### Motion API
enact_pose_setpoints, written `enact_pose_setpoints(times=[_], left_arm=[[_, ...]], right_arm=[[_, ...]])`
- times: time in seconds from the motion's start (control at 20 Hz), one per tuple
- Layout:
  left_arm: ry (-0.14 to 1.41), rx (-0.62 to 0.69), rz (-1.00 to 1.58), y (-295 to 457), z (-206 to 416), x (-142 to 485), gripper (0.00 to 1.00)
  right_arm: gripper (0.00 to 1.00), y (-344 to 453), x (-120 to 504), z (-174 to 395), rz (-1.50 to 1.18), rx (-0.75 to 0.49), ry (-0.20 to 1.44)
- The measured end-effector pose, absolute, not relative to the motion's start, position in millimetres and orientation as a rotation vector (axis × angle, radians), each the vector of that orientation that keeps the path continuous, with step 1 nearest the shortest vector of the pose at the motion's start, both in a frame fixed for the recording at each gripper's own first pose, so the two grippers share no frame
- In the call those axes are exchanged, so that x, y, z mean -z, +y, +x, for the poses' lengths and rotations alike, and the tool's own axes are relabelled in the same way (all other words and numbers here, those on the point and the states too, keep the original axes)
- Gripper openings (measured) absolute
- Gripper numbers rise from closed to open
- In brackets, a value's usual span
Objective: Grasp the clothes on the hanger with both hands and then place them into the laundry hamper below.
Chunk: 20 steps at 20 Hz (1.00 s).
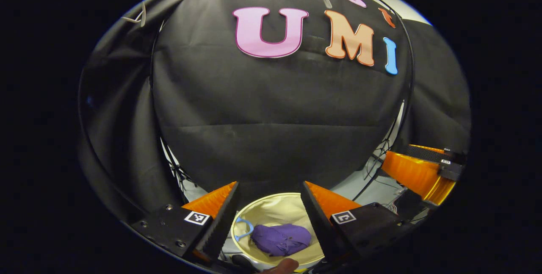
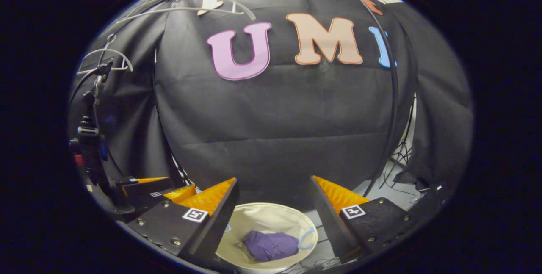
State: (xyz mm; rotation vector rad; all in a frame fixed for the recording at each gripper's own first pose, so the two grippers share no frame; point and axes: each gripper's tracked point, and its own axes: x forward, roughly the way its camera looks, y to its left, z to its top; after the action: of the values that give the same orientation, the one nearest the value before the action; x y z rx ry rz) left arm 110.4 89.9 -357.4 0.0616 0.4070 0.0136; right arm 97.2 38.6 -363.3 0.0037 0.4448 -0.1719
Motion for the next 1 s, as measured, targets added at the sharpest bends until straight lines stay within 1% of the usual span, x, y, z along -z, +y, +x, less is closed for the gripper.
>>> enact_pose_setpoints(times=[0.15, 0.25, 0.5, 0.65, 0.7, 0.8, 0.85, 0.9, 0.95, 1.0], left_arm=[[0.367, -0.015, 0.067, 86, 110, 334, 0.89], [0.348, 0.004, 0.040, 79, 106, 317, 0.89], [0.271, 0.014, 0.002, 78, 103, 263, 0.89], [0.201, 0.009, 0.013, 81, 98, 223, 0.88], [0.179, 0.008, 0.017, 82, 96, 211, 0.90], [0.134, 0.011, 0.021, 80, 90, 184, 0.90], [0.117, 0.015, 0.022, 78, 87, 173, 0.85], [0.102, 0.018, 0.021, 77, 84, 162, 0.90], [0.083, 0.027, 0.019, 75, 82, 151, 0.90], [0.063, 0.038, 0.014, 72, 78, 141, 0.90]], right_arm=[[1.00, 40, 338, 97, 0.001, 0.168, 0.401], [0.99, 43, 323, 94, 0.005, 0.163, 0.380], [0.99, 49, 291, 87, -0.002, 0.154, 0.340], [0.99, 50, 266, 78, -0.031, 0.157, 0.320], [0.99, 51, 255, 77, -0.036, 0.153, 0.303], [0.99, 51, 232, 74, -0.045, 0.152, 0.269], [0.99, 52, 223, 76, -0.048, 0.149, 0.256], [0.96, 54, 211, 74, -0.055, 0.145, 0.240], [0.99, 55, 199, 73, -0.064, 0.140, 0.218], [0.96, 55, 188, 71, -0.075, 0.139, 0.195]])
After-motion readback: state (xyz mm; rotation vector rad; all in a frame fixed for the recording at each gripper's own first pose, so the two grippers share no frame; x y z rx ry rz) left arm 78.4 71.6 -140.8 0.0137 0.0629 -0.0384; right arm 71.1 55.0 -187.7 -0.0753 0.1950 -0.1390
